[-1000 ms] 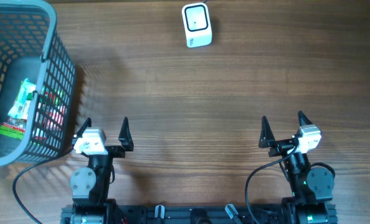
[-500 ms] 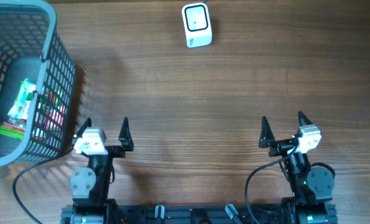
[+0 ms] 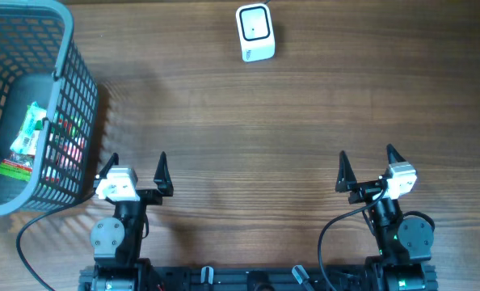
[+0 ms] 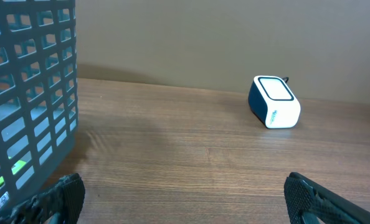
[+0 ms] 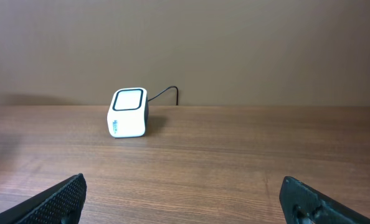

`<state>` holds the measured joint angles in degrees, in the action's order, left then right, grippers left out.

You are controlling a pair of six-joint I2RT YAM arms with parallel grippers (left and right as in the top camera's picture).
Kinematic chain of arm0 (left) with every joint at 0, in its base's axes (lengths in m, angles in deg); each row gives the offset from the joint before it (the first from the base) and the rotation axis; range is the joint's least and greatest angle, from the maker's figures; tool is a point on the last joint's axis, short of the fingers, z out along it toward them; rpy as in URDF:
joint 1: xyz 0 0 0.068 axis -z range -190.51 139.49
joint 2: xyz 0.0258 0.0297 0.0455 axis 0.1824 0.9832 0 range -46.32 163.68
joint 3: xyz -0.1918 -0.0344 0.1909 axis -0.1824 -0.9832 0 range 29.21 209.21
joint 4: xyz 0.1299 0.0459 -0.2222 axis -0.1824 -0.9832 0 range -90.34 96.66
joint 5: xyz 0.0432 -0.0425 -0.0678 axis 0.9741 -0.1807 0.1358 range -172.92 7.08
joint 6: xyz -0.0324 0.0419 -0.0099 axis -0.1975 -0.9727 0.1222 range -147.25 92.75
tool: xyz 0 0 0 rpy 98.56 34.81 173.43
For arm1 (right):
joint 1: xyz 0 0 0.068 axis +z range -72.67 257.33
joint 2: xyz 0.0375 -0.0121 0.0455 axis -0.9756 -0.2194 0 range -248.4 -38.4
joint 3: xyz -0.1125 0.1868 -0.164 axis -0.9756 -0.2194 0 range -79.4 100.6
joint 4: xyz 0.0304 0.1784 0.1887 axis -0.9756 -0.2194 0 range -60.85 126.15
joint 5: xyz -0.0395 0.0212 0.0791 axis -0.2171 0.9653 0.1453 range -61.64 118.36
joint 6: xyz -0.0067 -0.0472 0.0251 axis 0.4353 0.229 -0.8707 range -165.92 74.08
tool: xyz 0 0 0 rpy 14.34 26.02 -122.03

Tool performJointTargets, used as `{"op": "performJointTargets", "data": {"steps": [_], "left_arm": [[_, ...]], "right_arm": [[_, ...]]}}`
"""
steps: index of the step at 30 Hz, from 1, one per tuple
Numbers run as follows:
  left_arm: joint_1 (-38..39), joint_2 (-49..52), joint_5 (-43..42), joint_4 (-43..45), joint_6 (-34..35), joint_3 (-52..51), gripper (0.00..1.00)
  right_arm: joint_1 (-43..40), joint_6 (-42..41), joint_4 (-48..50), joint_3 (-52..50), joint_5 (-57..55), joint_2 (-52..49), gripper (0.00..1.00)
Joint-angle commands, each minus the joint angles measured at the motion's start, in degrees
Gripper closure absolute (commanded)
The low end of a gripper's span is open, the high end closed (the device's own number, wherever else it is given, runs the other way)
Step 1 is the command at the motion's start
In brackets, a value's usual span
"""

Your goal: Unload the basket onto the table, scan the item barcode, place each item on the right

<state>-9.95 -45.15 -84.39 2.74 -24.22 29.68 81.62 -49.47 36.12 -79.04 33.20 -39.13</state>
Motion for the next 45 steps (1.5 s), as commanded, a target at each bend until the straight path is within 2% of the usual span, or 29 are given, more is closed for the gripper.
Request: {"op": "performJointTargets", "data": {"steps": [1,10,12,15,19,23,24,27,30,34,39,42,45], "left_arm": [[-0.4,0.1,-1.6,-0.3,-1.1,-0.2,0.00],[-0.4,0.1,-1.8,-0.4,-1.1,0.0,0.00],[-0.4,0.1,-2.9,-3.4,-1.1,2.4,0.00],[-0.4,1.0,-4.1,-12.9,0.7,13.4,0.00],[-0.4,10.6,-4.5,-27.0,0.8,37.4,0.00],[-0.4,29.0,-4.5,-45.5,-0.4,63.0,0.00],[-0.4,35.9,-4.5,-52.6,-2.1,71.8,0.00],[-0.4,49.9,-4.3,-65.6,-2.8,88.2,0.00],[-0.4,60.9,-1.8,-72.8,-2.9,99.5,0.00],[-0.4,69.8,-0.4,-73.1,-2.8,104.1,0.00],[-1.4,74.9,12.5,-69.8,-11.2,104.1,0.00],[-6.3,75.3,18.4,-67.5,-11.8,104.1,0.00],[-13.9,75.5,18.5,-65.5,-15.3,104.1,0.00]], "right_arm": [[-0.2,0.5,0.2,-0.1,-0.6,-0.1,0.00],[-0.2,0.5,0.2,-0.1,-0.6,-0.1,0.00],[-0.2,0.5,0.2,-0.1,-0.6,-0.1,0.00],[-0.2,0.5,0.2,-0.1,-0.6,-0.1,0.00],[-0.2,0.5,0.2,-0.1,-0.6,-0.1,0.00],[-0.2,0.5,0.2,-0.1,-0.6,-0.1,0.00],[-0.2,0.5,0.2,-0.1,-0.6,-0.1,0.00],[-0.2,0.5,0.2,-0.1,-0.6,-0.1,0.00],[-0.2,0.5,0.2,-0.1,-0.6,-0.1,0.00],[-0.2,0.5,0.2,-0.1,-0.6,-0.1,0.00],[-0.2,0.5,0.2,-0.1,-0.6,-0.1,0.00],[-0.2,0.5,0.2,-0.1,-0.6,-0.1,0.00],[-0.2,0.5,0.2,-0.1,-0.6,-0.1,0.00]]}}
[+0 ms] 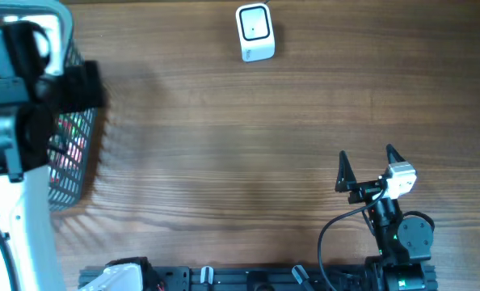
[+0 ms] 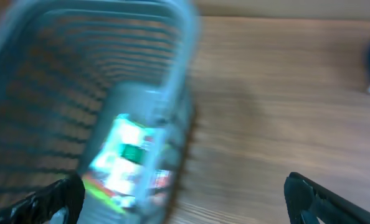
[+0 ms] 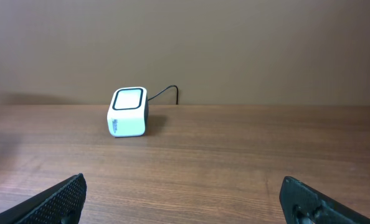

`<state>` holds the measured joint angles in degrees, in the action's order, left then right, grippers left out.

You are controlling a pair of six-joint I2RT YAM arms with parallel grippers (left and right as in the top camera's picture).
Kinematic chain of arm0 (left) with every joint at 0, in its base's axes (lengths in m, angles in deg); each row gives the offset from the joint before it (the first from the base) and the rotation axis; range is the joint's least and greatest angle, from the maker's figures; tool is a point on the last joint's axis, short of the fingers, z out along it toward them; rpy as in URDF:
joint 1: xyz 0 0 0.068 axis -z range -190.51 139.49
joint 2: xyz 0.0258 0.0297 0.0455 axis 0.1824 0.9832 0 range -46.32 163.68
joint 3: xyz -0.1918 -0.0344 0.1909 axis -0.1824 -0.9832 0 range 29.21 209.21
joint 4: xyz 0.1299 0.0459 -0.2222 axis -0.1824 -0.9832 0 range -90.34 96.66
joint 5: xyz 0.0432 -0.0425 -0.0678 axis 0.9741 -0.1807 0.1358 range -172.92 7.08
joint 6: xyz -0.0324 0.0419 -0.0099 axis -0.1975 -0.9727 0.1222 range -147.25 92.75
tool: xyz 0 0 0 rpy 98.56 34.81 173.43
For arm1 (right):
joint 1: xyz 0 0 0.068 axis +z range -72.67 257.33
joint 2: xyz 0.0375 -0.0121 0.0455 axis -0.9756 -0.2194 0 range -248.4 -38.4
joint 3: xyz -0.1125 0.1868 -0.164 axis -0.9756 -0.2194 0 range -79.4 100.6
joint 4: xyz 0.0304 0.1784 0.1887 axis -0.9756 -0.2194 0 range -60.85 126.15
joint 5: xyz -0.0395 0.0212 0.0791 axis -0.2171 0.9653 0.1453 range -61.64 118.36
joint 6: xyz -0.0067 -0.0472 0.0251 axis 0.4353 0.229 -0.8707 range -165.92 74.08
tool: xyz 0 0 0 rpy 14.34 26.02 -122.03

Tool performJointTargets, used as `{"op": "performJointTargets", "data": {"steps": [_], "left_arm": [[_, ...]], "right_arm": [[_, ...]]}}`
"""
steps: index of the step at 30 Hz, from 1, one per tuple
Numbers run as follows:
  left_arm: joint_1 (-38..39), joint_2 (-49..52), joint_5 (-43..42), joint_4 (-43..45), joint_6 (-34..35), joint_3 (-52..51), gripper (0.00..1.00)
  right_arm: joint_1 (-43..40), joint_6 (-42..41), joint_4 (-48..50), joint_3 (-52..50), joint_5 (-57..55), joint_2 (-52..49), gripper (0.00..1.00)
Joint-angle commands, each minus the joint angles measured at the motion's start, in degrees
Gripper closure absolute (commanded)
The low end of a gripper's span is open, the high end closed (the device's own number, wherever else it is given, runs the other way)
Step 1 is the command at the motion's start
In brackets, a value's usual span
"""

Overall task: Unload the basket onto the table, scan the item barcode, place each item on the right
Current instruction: 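Reach left gripper into basket and grasp green-lidded jar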

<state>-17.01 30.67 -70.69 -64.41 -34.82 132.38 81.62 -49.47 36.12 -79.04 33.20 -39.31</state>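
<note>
The white barcode scanner [image 1: 254,32] stands at the table's far edge, also seen in the right wrist view as the scanner [image 3: 130,112] with its cable behind. A packaged item [image 2: 129,163], white with green and red print, lies in the grey mesh basket [image 2: 172,81]; the left wrist view is blurred. My left arm [image 1: 18,105] hangs high over the basket [image 1: 74,162] and hides most of it. My left gripper [image 2: 185,202] is open above the basket's near rim, holding nothing. My right gripper [image 1: 368,168] stands open near the front edge, empty.
The wooden table [image 1: 248,137] stretches between the basket at the left and the scanner at the back. A brown wall [image 3: 235,43] rises right behind the scanner. The scanner's edge shows at the far right of the left wrist view.
My left arm has left its spot at the front edge and now hangs over the basket, its camera looking down at the item inside. The right arm has not moved.
</note>
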Motion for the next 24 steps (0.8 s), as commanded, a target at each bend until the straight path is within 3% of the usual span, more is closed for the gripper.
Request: {"op": "performJointTargets", "data": {"steps": [1,5,9,15,20,24], "left_arm": [[-8.9,-0.1,4.7,2.3,-5.6,1.4,0.00],[-18.5,2.4,3.5,4.5,-7.5,1.3,0.00],[-26.2,7.0,-5.3,4.2,-9.2,0.9,0.00],[-30.8,14.1,-12.4,3.8,-17.8,0.9,0.00],[-33.3,20.4,-19.5,3.0,-22.1,0.9,0.00],[-35.0,25.8,-21.2,2.3,-22.3,0.9,0.06]], "right_arm": [[-0.2,0.5,0.2,-0.1,-0.6,0.1,0.00],[-0.2,0.5,0.2,-0.1,-0.6,0.1,0.01],[-0.2,0.5,0.2,-0.1,-0.6,0.1,0.01],[-0.2,0.5,0.2,-0.1,-0.6,0.1,0.00],[-0.2,0.5,0.2,-0.1,-0.6,0.1,0.00],[-0.2,0.5,0.2,-0.1,-0.6,0.1,0.00]]}}
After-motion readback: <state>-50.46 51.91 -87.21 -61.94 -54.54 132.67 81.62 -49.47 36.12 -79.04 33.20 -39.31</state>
